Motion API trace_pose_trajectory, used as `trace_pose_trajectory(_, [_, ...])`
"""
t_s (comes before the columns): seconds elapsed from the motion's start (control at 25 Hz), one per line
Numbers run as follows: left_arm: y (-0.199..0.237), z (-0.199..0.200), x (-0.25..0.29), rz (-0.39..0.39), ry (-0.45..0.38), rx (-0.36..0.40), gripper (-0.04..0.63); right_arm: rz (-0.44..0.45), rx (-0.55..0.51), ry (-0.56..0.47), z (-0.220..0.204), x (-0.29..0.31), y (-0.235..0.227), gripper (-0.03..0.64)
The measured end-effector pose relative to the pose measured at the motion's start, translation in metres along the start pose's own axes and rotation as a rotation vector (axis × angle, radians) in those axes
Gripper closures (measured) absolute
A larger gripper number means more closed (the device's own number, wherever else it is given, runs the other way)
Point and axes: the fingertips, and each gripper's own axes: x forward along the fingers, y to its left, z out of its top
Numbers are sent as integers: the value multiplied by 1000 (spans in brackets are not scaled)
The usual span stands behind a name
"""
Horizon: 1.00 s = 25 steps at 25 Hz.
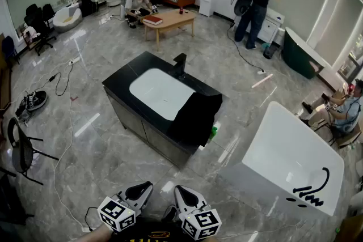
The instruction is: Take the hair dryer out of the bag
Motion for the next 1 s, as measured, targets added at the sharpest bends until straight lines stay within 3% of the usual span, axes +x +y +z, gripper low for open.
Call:
trace_pose_trajectory(0.44, [-20,9,38,-49,15,85,568,-59,33,-63,9,-19,-40,609])
trace_pose_trajectory(0.64, [-23,8,44,-32,19,79,568,-50,94,-95,11,-21,-54,607])
trace_pose_trajectory(1.0, [-4,4,48,23,38,36,568,-33,136,-14,3,1,-67,607])
